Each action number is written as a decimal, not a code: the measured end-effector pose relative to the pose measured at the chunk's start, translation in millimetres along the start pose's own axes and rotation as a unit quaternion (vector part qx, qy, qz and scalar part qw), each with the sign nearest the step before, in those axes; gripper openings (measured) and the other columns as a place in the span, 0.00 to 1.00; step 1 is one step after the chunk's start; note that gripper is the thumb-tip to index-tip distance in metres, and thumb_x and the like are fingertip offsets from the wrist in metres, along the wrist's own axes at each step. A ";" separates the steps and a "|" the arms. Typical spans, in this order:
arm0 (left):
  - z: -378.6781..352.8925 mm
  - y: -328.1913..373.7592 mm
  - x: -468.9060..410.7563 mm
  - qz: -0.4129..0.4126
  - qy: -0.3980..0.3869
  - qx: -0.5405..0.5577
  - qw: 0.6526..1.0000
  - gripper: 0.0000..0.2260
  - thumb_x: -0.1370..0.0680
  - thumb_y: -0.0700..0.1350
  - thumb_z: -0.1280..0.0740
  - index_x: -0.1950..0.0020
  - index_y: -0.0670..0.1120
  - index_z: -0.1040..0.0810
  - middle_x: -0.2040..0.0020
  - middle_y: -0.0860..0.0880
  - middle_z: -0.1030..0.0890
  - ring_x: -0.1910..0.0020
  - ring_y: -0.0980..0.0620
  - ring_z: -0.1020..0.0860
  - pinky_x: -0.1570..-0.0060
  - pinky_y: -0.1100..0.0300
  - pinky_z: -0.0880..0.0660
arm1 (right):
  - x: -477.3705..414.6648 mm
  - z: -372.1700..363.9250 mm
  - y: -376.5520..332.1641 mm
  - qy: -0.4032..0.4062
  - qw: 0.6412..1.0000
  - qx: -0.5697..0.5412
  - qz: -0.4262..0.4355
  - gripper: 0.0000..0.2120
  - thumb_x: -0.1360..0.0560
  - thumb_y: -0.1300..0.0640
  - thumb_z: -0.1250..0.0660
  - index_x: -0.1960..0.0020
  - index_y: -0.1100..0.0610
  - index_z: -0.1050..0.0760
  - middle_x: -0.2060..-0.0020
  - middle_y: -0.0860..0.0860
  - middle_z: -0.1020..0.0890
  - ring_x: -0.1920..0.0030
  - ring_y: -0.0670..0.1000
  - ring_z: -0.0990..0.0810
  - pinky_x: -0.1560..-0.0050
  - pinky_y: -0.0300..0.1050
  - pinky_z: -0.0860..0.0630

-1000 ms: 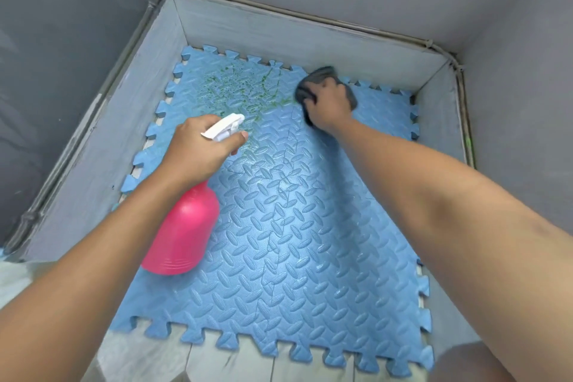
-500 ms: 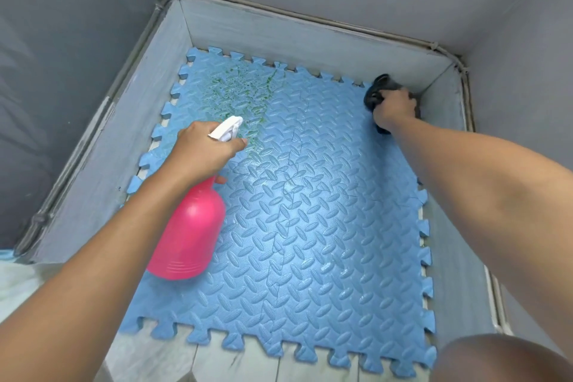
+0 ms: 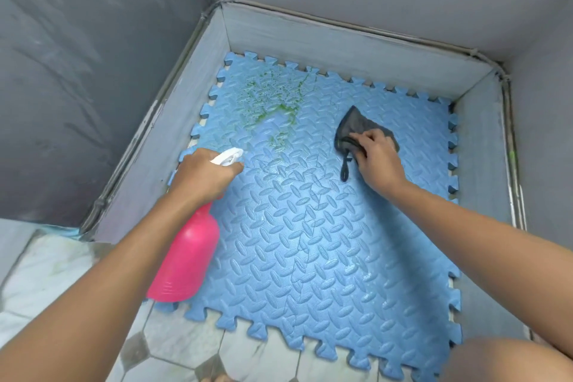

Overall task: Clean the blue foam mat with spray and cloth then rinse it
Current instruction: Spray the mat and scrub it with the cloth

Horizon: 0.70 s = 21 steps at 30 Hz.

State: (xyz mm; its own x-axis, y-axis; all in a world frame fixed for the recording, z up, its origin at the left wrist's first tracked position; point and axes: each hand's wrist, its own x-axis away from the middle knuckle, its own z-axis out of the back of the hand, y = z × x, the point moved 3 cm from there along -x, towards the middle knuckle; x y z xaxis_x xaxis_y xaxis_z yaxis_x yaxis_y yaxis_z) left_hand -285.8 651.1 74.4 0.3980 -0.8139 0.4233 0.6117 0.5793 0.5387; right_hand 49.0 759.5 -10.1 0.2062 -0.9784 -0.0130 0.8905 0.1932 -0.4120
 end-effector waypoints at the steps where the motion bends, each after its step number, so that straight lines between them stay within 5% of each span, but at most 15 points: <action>1: -1.6 -5.4 1.9 -0.004 -0.004 -0.004 1.000 0.21 0.30 0.60 0.29 0.65 0.41 0.20 0.69 0.43 0.17 0.66 0.46 0.16 0.61 0.55 0.21 | -2.5 1.4 6.2 0.001 1.000 0.005 -0.008 0.18 0.18 0.54 0.37 0.29 0.52 0.26 0.37 0.53 0.26 0.42 0.57 0.30 0.39 0.52 0.28; 4: 3.1 -14.3 1.8 -0.026 -0.019 0.009 0.999 0.18 0.26 0.56 0.26 0.64 0.41 0.15 0.69 0.47 0.18 0.71 0.54 0.23 0.67 0.60 0.30 | -5.0 -0.4 11.0 0.001 1.000 0.010 -0.018 0.18 0.18 0.55 0.38 0.29 0.52 0.26 0.37 0.53 0.27 0.41 0.58 0.31 0.38 0.51 0.29; 9: 5.0 -17.7 4.4 -0.035 -0.022 0.072 0.997 0.18 0.26 0.54 0.25 0.69 0.43 0.22 0.77 0.49 0.21 0.78 0.53 0.25 0.71 0.61 0.28 | -6.8 -1.0 9.7 -0.007 0.999 0.023 -0.026 0.18 0.17 0.55 0.39 0.28 0.51 0.27 0.37 0.53 0.28 0.41 0.60 0.31 0.40 0.49 0.33; 13: 7.6 -17.4 7.7 -0.062 -0.024 0.021 0.998 0.21 0.27 0.58 0.26 0.69 0.42 0.18 0.72 0.46 0.18 0.73 0.53 0.23 0.65 0.58 0.27 | -7.9 -0.7 7.2 -0.020 0.999 0.039 -0.030 0.19 0.17 0.55 0.40 0.27 0.51 0.28 0.36 0.53 0.28 0.41 0.60 0.31 0.41 0.50 0.32; 18: 30.8 -22.8 22.4 -0.022 0.144 0.009 0.989 0.23 0.22 0.55 0.33 0.71 0.41 0.28 0.71 0.42 0.24 0.61 0.35 0.22 0.57 0.48 0.24 | -10.6 1.8 8.0 -0.042 0.997 0.054 -0.031 0.20 0.18 0.57 0.38 0.27 0.50 0.29 0.35 0.54 0.29 0.42 0.62 0.31 0.41 0.53 0.31; 21: 34.6 -27.2 30.0 -0.024 0.167 -0.001 0.986 0.23 0.22 0.54 0.34 0.73 0.45 0.33 0.71 0.44 0.28 0.63 0.34 0.25 0.61 0.48 0.27 | -11.8 2.1 9.6 -0.047 0.996 0.062 -0.034 0.20 0.19 0.57 0.38 0.27 0.50 0.29 0.35 0.55 0.29 0.42 0.62 0.30 0.41 0.54 0.31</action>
State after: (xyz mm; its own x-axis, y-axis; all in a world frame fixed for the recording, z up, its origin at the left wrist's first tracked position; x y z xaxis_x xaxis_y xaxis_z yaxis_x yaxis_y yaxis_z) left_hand -314.2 612.5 97.6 0.5718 -0.8094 0.1339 0.6359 0.5403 0.5511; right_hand 56.0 773.0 -12.0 0.1755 -0.9795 0.0989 0.9459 0.1399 -0.2928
